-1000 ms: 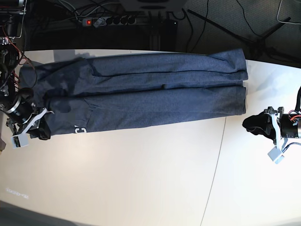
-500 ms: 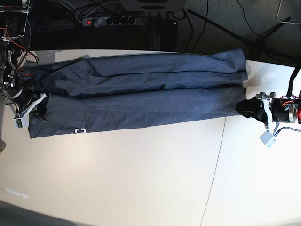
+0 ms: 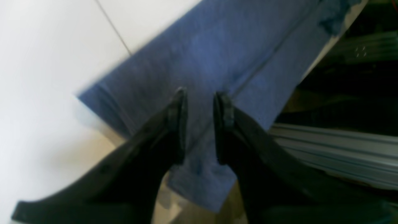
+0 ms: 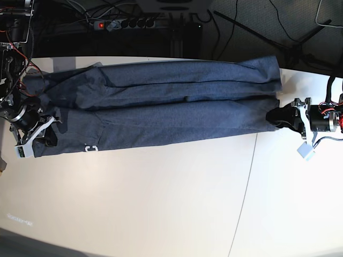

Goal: Fold the T-shirt properly
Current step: 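Release the hem and lift both grippers off the folded shirt, then move the left gripper to the strip's end and grasp it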

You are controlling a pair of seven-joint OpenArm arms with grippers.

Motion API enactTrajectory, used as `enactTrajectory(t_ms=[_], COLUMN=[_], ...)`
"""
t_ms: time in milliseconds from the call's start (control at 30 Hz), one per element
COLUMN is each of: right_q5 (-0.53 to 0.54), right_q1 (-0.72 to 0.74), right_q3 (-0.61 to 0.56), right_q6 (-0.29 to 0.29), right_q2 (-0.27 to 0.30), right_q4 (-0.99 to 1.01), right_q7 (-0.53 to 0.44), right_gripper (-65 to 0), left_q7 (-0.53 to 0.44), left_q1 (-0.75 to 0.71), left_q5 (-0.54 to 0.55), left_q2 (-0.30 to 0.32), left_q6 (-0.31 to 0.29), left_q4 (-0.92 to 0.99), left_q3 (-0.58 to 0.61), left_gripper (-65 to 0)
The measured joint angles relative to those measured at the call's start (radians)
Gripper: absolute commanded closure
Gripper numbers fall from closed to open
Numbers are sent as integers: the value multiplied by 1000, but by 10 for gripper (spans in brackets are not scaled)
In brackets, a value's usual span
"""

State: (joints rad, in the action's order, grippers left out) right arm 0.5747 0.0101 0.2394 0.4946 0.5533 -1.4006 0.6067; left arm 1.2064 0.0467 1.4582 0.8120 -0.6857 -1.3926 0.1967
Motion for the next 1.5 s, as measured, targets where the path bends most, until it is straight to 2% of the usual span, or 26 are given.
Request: enactTrajectory(t_ms=[200, 433, 533, 733, 967, 1100, 1367, 1500], right_q5=[-5, -16, -6, 3, 2, -9, -23, -23], right_q1=[-5, -5, -1, 2, 2, 2, 3, 4], right_q3=[0, 0, 1, 3, 3, 3, 3, 3], right_q6=[0, 0, 0, 0, 0, 0, 0, 0], right_q2=[-11, -24, -24, -24, -24, -24, -24, -24], right_q4=[24, 131, 169, 201, 202, 202, 202, 202], right_q7=[11, 7, -6, -30, -30, -31, -34, -34], right_gripper=[0, 0, 0, 0, 0, 0, 0, 0], left_q7=[-12, -236, -283, -308, -110, -75, -70, -212], left_q1=[-109, -113, -114, -115, -116, -156, -252, -269], left_q5=[-12, -305, -371, -365, -149, -101, -122, -286], left_q2=[-32, -93, -114, -113, -82, -69, -68, -68], left_q6=[0, 0, 0, 0, 0, 0, 0, 0], left_q4=[-82, -57, -16, 6, -79, -142, -155, -151], left_q3=[-5, -5, -6, -7, -53, -52, -52, -52], left_gripper=[-143, -143, -143, -143, -143, -143, -143, -143])
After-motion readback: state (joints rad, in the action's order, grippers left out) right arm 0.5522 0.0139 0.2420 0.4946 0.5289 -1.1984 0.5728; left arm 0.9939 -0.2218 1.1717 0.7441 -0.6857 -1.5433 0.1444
